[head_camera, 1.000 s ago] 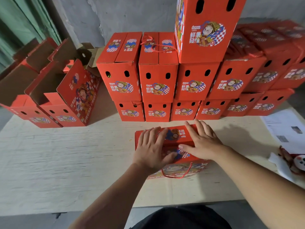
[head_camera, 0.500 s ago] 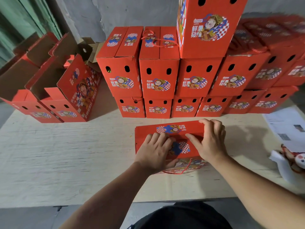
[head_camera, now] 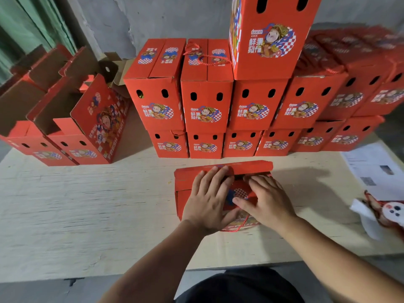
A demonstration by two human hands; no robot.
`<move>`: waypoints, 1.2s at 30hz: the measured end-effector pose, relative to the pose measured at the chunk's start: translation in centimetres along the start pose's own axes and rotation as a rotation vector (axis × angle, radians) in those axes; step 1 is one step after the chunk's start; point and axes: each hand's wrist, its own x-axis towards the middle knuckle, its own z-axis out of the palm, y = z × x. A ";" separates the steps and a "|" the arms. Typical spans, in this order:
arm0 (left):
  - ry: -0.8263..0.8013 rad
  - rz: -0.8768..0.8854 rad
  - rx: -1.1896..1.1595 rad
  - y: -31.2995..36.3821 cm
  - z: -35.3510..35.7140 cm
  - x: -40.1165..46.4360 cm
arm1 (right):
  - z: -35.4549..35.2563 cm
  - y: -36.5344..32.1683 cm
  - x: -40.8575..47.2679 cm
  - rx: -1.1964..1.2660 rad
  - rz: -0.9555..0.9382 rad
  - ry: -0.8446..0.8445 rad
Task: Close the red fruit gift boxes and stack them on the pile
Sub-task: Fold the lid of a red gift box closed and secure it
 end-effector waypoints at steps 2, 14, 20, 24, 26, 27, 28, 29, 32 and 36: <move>-0.035 -0.031 -0.015 0.1 -0.2 -0.1 | -0.1 0.1 0.1 -0.004 -0.010 0.033; -0.067 -0.153 0.009 -2.0 -3.2 3.0 | 0.7 1.3 -1.4 0.061 -0.098 0.294; -0.572 -0.216 -0.090 -5.8 -5.4 6.3 | 0.7 1.0 -2.0 0.019 -0.035 0.262; -0.529 -0.229 0.006 -5.6 -4.3 6.5 | 0.8 0.9 -1.7 0.067 -0.009 0.264; -0.527 -0.217 0.097 -5.1 -3.3 6.6 | 1.1 0.7 -1.8 0.071 0.024 0.287; -0.539 -0.206 0.149 -4.9 -2.8 6.5 | 1.2 0.5 -2.0 0.080 0.056 0.305; -0.547 -0.196 0.186 -4.8 -2.3 6.3 | 1.2 0.2 -2.1 0.088 0.089 0.318; -0.544 -0.191 0.197 -4.8 -1.9 6.1 | 1.2 0.1 -2.3 0.088 0.115 0.313; -0.480 -0.191 0.131 -5.2 -1.0 5.5 | 0.7 -0.3 -1.9 0.016 0.157 0.173; -0.429 -0.186 0.172 -4.8 -0.2 4.8 | -0.9 0.2 0.8 -0.062 0.180 -0.100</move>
